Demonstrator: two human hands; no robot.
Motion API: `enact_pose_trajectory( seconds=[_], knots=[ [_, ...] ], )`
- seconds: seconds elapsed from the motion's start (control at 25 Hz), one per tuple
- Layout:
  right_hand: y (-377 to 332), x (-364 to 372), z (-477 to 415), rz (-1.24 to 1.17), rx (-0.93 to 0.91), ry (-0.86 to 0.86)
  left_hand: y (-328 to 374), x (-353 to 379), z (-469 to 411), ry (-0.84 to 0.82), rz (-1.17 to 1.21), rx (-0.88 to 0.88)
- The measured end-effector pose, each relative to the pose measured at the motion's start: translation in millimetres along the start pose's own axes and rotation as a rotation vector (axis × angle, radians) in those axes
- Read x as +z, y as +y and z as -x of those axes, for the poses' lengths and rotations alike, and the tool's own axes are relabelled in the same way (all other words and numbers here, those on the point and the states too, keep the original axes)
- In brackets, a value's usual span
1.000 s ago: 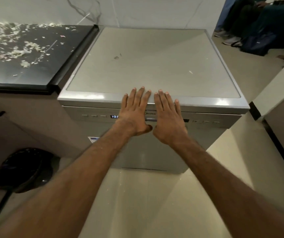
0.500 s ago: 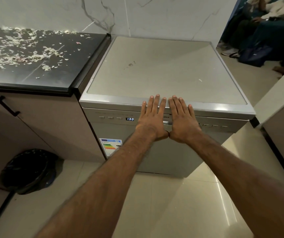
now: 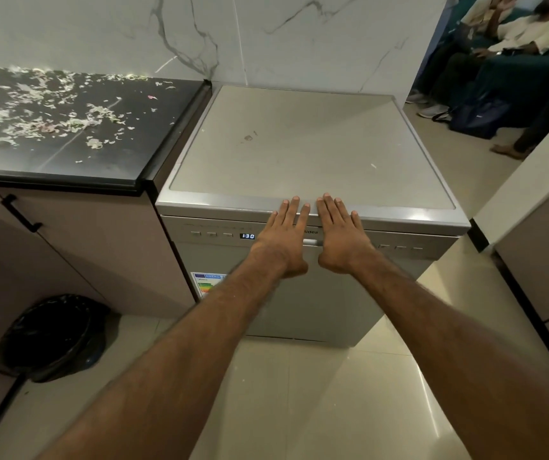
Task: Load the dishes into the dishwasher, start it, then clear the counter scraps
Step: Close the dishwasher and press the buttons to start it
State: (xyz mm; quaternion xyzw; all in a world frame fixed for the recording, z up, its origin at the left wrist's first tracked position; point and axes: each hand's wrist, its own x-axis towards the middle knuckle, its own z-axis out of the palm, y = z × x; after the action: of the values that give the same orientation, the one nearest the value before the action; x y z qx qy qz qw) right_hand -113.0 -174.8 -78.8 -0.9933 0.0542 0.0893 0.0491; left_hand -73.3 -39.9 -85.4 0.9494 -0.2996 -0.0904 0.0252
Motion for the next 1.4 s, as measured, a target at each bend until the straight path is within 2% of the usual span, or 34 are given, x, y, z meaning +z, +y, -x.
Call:
enact_pose_trajectory(
  seconds=[0.16,0.36,0.6,0.88,1.04,1.4],
  knots=[
    [-7,-19,27,-0.024,-0.011,-0.076,0,-27,26,-0.060,-0.057,0.013],
    [-10,-36,100,-0.072,-0.059,-0.135,-10,-50,104,-0.139,-0.107,-0.047],
    [-20,-94,163,-0.126,-0.091,-0.094,-21,-123,187,-0.076,-0.045,-0.206],
    [-49,-140,220,-0.191,-0.206,-0.046,-10,-159,288,-0.019,0.048,-0.398],
    [-67,-149,227,-0.208,-0.247,-0.047,-18,-176,323,0.029,0.094,-0.470],
    [-142,-196,202,-0.229,-0.344,0.109,-87,-228,353,0.173,0.065,-0.518]
  ],
)
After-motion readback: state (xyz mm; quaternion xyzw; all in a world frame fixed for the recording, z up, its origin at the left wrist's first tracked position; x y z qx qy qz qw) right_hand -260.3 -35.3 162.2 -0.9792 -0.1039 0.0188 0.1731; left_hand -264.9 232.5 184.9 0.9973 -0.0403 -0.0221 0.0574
